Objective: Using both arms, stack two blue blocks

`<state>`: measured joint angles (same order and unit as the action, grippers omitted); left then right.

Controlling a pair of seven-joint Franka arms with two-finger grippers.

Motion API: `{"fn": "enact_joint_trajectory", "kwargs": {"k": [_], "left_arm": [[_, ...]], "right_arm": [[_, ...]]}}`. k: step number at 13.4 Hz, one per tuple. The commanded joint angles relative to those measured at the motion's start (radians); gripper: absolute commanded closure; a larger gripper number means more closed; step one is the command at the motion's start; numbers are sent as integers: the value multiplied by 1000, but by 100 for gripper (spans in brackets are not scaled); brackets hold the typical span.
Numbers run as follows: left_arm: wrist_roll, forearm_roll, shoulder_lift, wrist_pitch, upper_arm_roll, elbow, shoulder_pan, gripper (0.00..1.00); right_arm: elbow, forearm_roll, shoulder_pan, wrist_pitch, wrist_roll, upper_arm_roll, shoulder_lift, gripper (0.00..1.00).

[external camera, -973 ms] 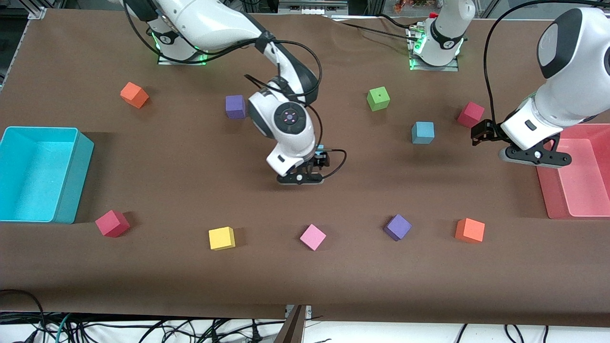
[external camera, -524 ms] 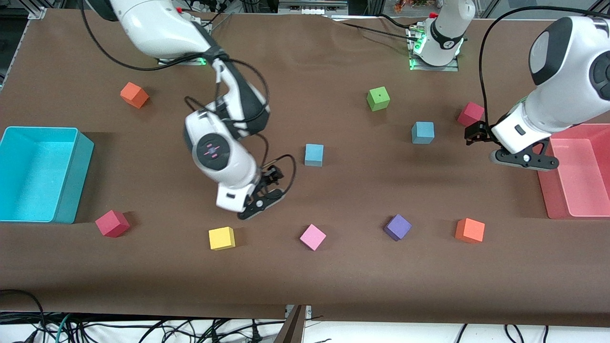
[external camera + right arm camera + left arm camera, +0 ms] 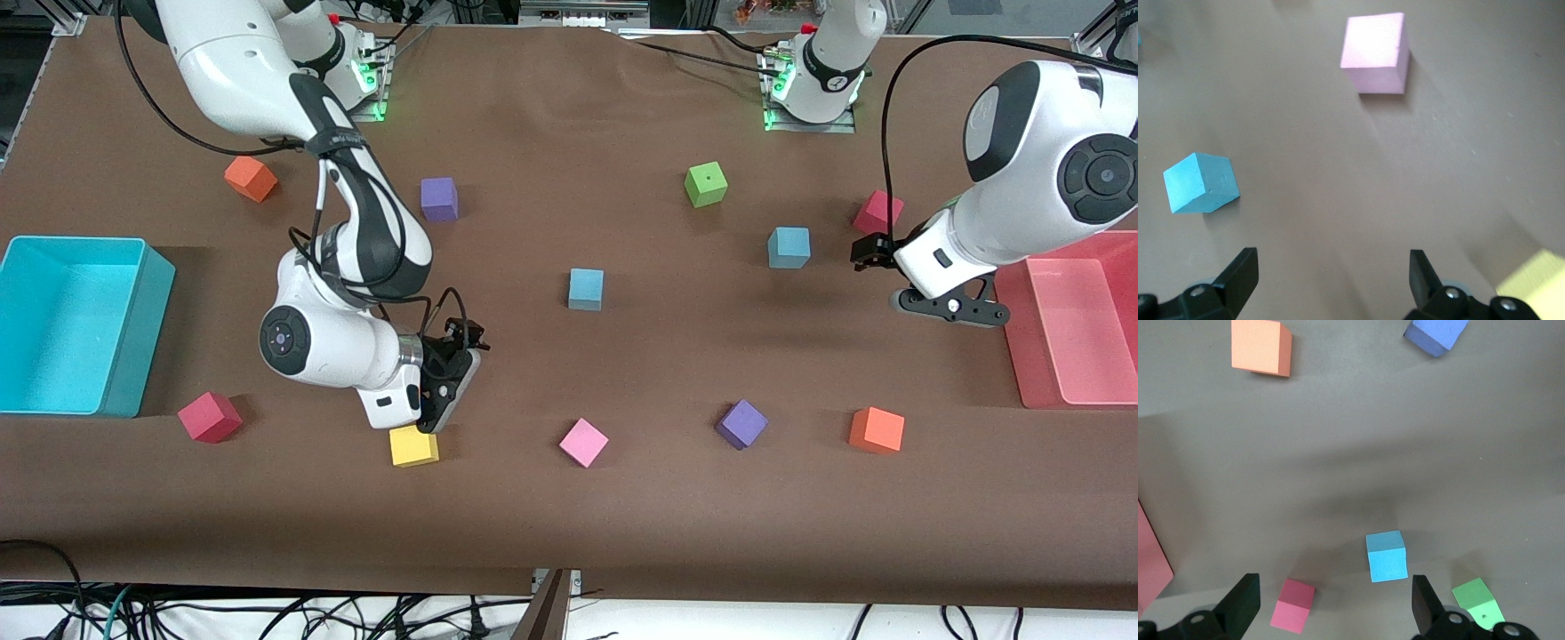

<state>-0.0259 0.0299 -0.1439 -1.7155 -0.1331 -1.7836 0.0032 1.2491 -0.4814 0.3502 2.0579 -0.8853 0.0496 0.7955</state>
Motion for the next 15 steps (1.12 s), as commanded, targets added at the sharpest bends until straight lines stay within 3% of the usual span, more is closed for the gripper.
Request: {"fn": "enact_joint_trajectory", "kwargs": {"k": [1,4,6,8,12,15], "left_arm": [[-9,-19,18,-76,4,-104,-8,0],[-3,-19,33,-142,4,-204,-5,0],[3,-19,67,-256,4,-319,-5,0],[4,-19,101,-385,-16,-462,-2,0],[27,-21,119,-611,-69,-678,3,0],[35,-22,113,-722,-71,-783,3,0]], "right_arm": [[107,-180,-25,86,-238,15,-4,0],[220,-406,-22,134,-349,15,-10,0],[222,-414,-22,78,-365,18,-18,0],[198,-419,-36,-100,-363,16,-18,0],[210,-424,-43,-116,-505,13,-13,0],[255,-627,-45,-78,-792,12,-1,0]]}}
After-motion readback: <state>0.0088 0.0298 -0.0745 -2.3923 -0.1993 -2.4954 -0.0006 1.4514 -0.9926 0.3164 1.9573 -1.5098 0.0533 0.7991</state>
